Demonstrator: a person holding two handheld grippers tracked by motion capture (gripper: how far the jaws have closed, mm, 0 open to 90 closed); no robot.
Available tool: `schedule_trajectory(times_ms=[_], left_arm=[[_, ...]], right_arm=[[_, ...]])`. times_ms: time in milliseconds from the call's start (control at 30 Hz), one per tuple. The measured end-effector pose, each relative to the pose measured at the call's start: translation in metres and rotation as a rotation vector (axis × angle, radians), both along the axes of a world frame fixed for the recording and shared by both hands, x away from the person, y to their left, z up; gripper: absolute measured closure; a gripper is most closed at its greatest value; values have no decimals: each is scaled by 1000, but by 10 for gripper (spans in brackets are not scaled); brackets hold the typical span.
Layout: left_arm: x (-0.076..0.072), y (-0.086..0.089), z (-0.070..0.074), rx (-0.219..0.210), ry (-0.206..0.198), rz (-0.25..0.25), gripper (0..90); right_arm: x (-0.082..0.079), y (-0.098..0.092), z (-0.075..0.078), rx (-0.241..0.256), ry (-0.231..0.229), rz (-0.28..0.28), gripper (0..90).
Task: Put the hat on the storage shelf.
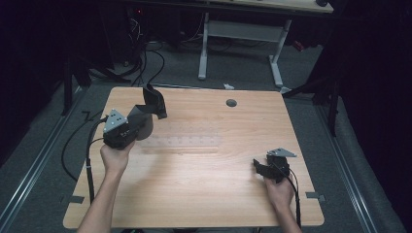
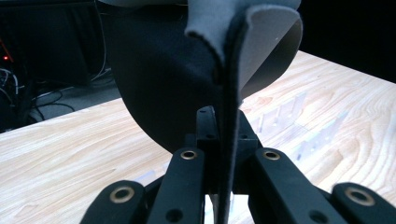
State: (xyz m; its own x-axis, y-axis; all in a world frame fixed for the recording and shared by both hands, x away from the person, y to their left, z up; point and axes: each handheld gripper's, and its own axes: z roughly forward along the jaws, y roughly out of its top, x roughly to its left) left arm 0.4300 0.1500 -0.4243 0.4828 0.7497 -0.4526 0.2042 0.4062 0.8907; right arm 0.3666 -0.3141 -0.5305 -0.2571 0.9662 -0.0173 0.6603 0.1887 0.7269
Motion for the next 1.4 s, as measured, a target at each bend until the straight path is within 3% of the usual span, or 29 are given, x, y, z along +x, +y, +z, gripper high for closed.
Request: schedule_trajectory(times_ms=[333, 1033, 1300, 1400], left_arm=[[7, 2, -11, 34, 9, 21, 862], [12, 10, -18, 4, 2, 31, 861], [16, 1, -27, 36, 11, 29, 860], [17, 2, -32, 27, 24, 34, 858]], right_arm=[[0, 0, 0, 0, 0, 1, 377], [0, 0, 0, 0, 0, -1, 377], [0, 0, 0, -2, -1, 1, 377], [0, 0, 0, -1, -1, 1, 376]])
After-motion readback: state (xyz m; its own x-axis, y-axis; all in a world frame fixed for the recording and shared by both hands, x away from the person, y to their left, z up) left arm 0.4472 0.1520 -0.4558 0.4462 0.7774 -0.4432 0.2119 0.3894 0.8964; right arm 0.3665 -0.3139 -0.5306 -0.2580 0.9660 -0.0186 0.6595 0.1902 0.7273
